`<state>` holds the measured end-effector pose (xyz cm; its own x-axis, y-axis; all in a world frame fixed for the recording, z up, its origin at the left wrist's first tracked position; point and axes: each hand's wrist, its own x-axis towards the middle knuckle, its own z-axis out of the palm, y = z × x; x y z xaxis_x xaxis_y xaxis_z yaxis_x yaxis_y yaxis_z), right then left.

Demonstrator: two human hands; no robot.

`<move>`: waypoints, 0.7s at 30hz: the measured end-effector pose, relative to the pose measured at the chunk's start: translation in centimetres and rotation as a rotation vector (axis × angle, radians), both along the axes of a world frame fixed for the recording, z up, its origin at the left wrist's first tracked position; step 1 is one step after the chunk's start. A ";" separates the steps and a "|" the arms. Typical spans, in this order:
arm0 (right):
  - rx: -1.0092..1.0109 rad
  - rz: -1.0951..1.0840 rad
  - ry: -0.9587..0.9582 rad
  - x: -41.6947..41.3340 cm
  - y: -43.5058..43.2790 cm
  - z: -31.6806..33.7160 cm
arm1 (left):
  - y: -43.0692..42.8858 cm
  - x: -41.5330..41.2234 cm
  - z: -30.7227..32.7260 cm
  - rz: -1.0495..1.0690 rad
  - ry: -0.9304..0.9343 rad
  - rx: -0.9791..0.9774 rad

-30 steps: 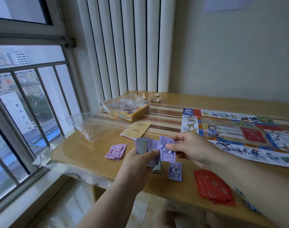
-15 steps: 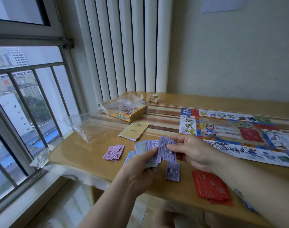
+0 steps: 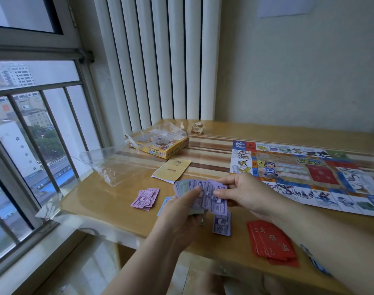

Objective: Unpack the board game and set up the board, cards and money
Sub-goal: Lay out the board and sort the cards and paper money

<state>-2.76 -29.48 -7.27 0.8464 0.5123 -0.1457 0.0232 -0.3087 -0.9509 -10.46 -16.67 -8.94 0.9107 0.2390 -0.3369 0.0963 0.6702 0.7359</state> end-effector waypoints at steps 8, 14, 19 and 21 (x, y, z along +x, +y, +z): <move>-0.110 0.019 -0.176 -0.5 0.4 0.5 | 0.1 -0.3 -0.6 0.046 -0.062 0.045; -0.082 0.065 -0.183 -0.4 0.6 0.6 | 0.0 -0.3 -0.3 -0.023 -0.048 0.108; -0.102 0.055 -0.216 -0.2 0.5 0.4 | 0.0 0.0 -0.8 -0.046 -0.023 0.107; -0.113 0.034 -0.241 0.0 0.5 0.3 | -0.1 0.1 -0.9 -0.048 -0.021 0.078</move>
